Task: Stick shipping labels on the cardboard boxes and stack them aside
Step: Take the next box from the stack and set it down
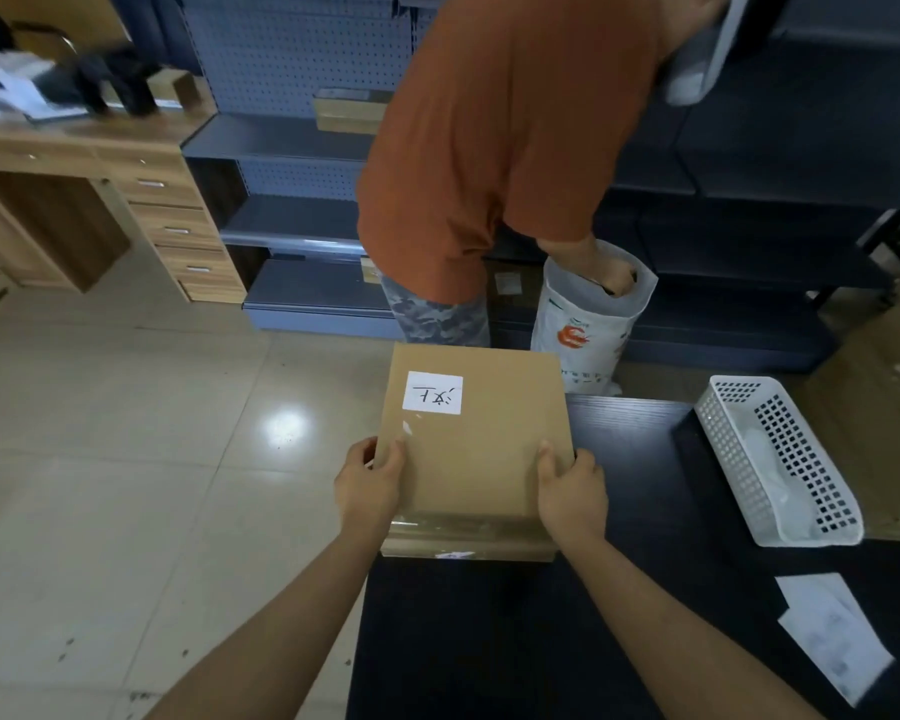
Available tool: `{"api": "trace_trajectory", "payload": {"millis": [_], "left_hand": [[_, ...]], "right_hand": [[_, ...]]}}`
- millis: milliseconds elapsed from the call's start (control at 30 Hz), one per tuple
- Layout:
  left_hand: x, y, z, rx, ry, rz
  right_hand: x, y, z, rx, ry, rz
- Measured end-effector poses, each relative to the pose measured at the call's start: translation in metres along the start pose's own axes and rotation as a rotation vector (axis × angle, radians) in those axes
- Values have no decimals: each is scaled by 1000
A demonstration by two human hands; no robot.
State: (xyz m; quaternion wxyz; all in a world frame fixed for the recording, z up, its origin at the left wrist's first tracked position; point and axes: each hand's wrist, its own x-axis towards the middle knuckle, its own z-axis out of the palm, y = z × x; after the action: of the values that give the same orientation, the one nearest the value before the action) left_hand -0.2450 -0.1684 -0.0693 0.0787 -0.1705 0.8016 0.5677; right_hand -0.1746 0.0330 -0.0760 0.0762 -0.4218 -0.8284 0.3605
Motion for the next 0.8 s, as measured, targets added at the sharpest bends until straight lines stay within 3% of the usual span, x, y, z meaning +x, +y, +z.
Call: {"api": "trace_trajectory", "payload": {"millis": [367,567,800], "left_hand": [[-42,-1,22,19,-57,54],[-93,5,77,10,-126,99],[-185,4,155,51,-96,140]], "right_hand": [[-15,35,-48,82,30,53],[0,90,-104,128,78,67],[19,174,-181,179,53,81]]}}
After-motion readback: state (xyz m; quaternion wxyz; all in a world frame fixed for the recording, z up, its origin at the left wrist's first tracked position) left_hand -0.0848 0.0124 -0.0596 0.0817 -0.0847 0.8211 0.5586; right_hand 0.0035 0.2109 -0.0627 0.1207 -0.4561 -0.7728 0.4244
